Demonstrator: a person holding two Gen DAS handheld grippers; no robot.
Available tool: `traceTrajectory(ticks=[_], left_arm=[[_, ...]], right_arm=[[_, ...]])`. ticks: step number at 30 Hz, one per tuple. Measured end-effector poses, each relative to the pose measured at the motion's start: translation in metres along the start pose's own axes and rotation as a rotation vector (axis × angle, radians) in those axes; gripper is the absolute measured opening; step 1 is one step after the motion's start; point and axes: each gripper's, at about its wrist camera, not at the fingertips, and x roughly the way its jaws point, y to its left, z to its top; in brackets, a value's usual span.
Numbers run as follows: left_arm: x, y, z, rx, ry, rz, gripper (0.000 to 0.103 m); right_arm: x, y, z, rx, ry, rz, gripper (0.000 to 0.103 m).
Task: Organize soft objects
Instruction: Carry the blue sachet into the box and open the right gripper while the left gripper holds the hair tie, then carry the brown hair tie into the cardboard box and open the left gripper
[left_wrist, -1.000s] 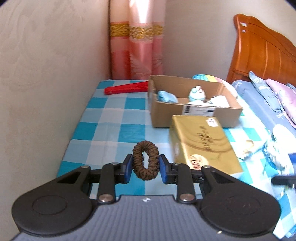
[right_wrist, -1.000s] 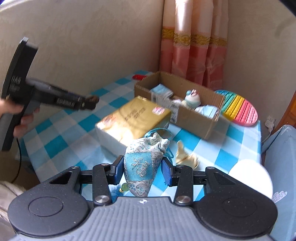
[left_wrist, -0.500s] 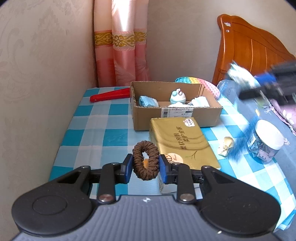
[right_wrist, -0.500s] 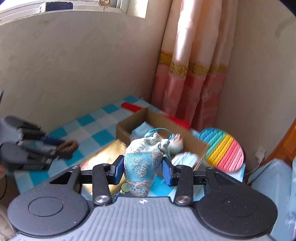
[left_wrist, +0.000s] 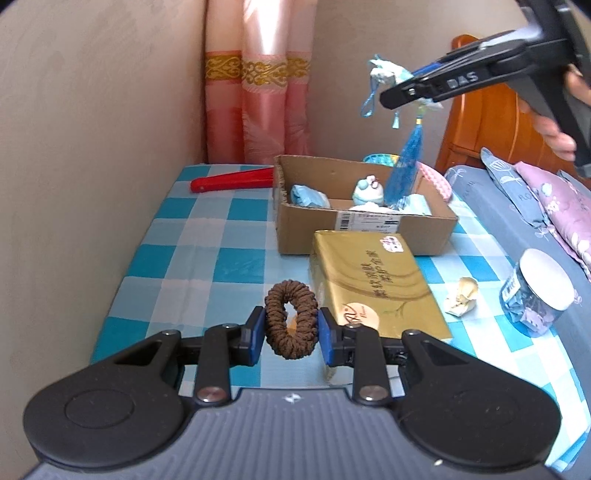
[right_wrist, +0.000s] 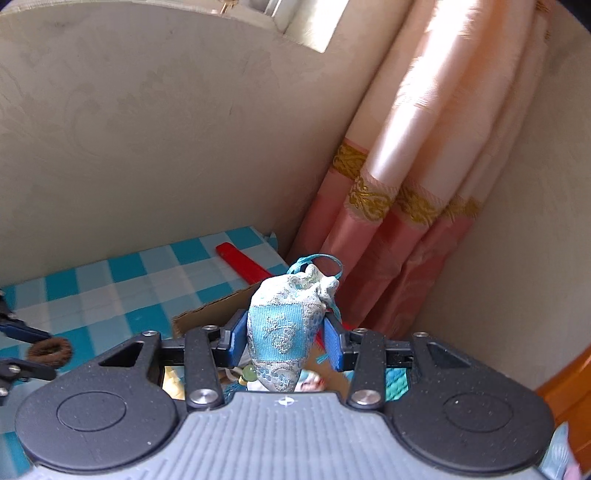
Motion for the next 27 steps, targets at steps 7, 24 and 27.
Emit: traceTrajectory(ticks=[7,24,27], left_arm=[[0.008,0.010,0.000,-0.026,0.014,0.025,0.028],[0.007,0.005,0.003,0.022,0.025,0.012,0.028],[0.006,0.004,0.007,0.031,0.028,0.002,0.028]], right_arm=[[0.051,0.008,-0.008,-0.043,0.065,0.039,0.053],[0.026,0.005,-0.046,0.189,0.116,0.075,0.103],[0.019,0.010,-0.054,0.263,0.142,0.072,0.103]])
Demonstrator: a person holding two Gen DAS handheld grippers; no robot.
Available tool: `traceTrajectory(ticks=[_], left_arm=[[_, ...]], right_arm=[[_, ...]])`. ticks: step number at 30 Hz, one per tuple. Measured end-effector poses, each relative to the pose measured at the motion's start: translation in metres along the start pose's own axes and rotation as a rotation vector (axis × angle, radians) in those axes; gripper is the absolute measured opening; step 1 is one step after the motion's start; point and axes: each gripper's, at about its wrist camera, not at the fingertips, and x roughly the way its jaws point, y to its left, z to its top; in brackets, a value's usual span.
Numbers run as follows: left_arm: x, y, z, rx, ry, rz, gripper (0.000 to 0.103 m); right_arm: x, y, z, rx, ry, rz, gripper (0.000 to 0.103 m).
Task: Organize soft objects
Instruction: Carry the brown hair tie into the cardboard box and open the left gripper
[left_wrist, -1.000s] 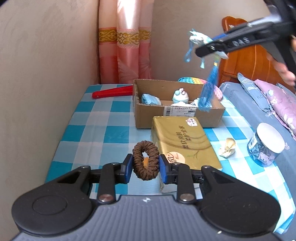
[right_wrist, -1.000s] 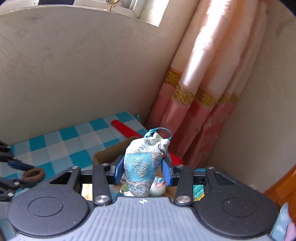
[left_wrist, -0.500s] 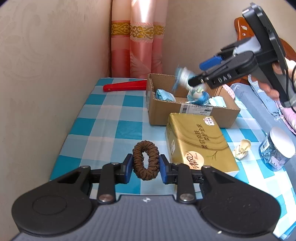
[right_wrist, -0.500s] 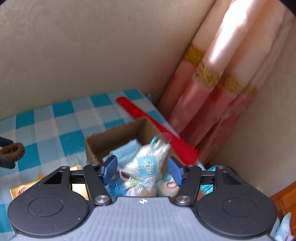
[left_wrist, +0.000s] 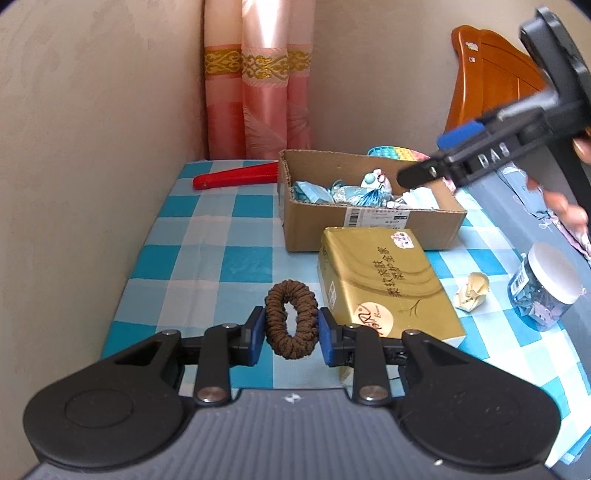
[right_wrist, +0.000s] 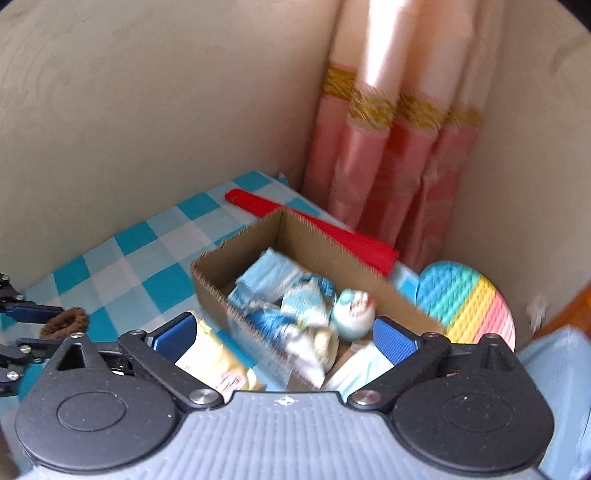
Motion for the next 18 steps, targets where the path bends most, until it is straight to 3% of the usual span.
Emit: traceTrajectory(ticks=[7,18], left_arm=[[0.001,-0.009,0.015,0.042,-0.001,-0.014,0.028],[0.015,-0.029,0.058,0.121,-0.025,-0.055,0.029]], right_arm=[[-0.018,0.015,-0.034,0.117,0.056,-0.041,0.103],[-0.040,0.030,-0.102,0.373,0.068,-0.088,0.103]])
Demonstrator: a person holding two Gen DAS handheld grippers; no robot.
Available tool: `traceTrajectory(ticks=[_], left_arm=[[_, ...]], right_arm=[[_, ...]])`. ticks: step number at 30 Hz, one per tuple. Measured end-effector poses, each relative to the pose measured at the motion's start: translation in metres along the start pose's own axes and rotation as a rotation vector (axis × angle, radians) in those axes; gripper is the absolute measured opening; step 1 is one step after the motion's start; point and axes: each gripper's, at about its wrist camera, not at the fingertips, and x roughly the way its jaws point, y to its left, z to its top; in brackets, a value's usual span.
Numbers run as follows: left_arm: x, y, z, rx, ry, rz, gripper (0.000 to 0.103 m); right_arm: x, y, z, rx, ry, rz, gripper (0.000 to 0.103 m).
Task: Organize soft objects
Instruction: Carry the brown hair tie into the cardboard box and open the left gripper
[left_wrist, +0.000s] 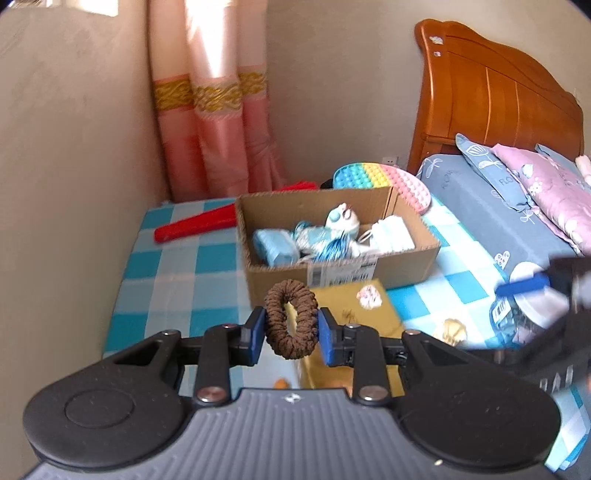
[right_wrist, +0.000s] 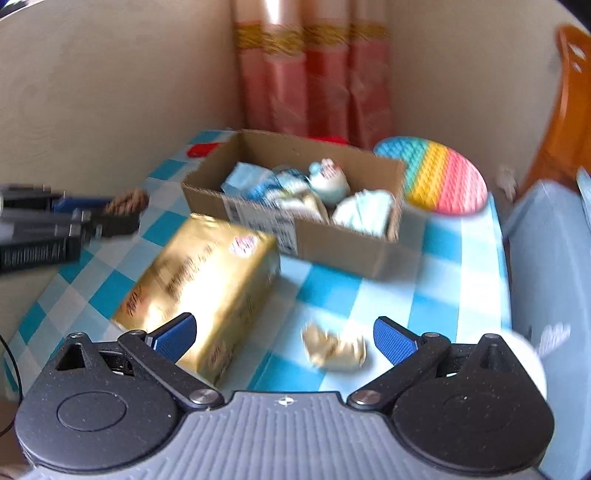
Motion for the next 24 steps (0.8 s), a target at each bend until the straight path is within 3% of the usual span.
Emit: traceTrajectory(ticks=[6,12,18,20,23,24], left_arm=[[0.015,-0.008,0.030,0.050,-0.017,-0.014,0.029],[0.037,-0.013,0.059,0.071,-0.017,-0.009,0.029],[0.058,-0.013,0.083,0.080,-0.017,0.019,0.031],[0.062,-0.012,0.089,0.082,-0.029,0.037,0.038],[0.066,-0.011,0.092,0.069,-0.037,0.061,0.085],[0.064,-0.011,0.091,0.066,-0.052,0.074,0.087]], right_arm=[[-0.002,0.003,-0.017,0.077,0.007,-0.043,0.103],[-0.019,0.006,-0.018,0.068,-0.055,-0.085,0.103],[-0.023,0.004,-0.021,0.064,-0.049,-0.086,0.103],[-0.024,0.004,-0.023,0.064,-0.048,-0.087,0.103],[-0.025,0.003,-0.023,0.072,-0.051,-0.083,0.103],[-0.026,0.003,-0.024,0.071,-0.054,-0.080,0.103]])
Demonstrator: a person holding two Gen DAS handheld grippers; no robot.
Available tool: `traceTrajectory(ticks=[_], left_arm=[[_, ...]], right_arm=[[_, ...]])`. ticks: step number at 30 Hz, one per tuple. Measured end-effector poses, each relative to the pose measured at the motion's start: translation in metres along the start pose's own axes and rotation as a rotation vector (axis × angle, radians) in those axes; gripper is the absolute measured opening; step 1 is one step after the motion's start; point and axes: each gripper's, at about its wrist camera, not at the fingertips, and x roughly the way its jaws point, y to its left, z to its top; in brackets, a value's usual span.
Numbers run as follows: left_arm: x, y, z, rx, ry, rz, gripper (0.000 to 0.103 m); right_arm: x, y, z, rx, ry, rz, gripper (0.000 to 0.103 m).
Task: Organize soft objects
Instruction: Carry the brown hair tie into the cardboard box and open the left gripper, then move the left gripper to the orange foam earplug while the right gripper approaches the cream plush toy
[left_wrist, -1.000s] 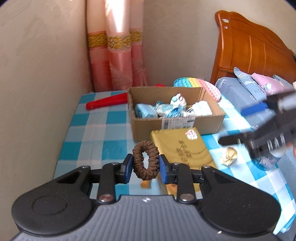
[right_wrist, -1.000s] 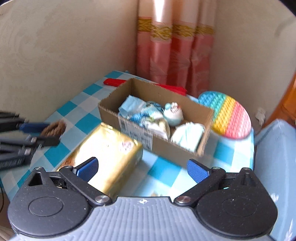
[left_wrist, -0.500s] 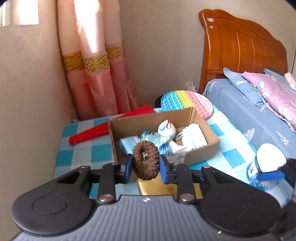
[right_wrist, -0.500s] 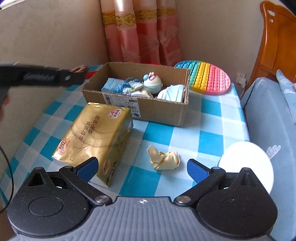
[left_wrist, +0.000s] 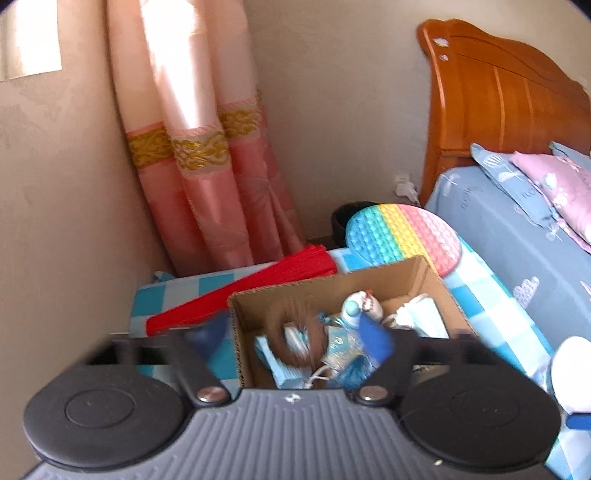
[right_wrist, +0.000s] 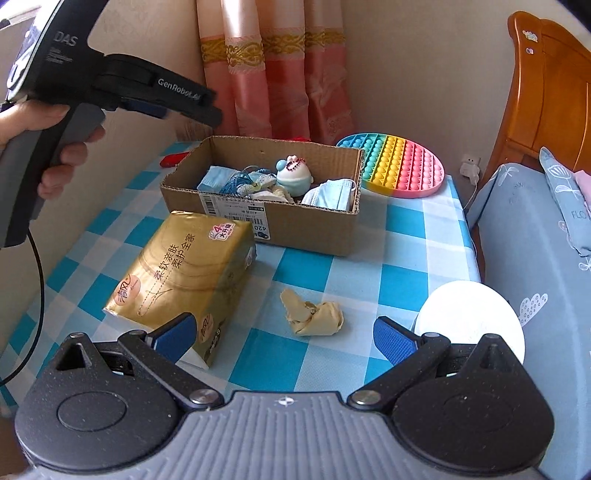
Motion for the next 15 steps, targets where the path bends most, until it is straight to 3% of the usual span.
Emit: traceTrajectory(ticks=[15], left_arm=[[-0.054,0.009,-0.032,-0.042,-0.039,0.052,0.092]], right_arm=[[-0.020,0.000,-0.016,0.010,-0.061,0.024,0.103]])
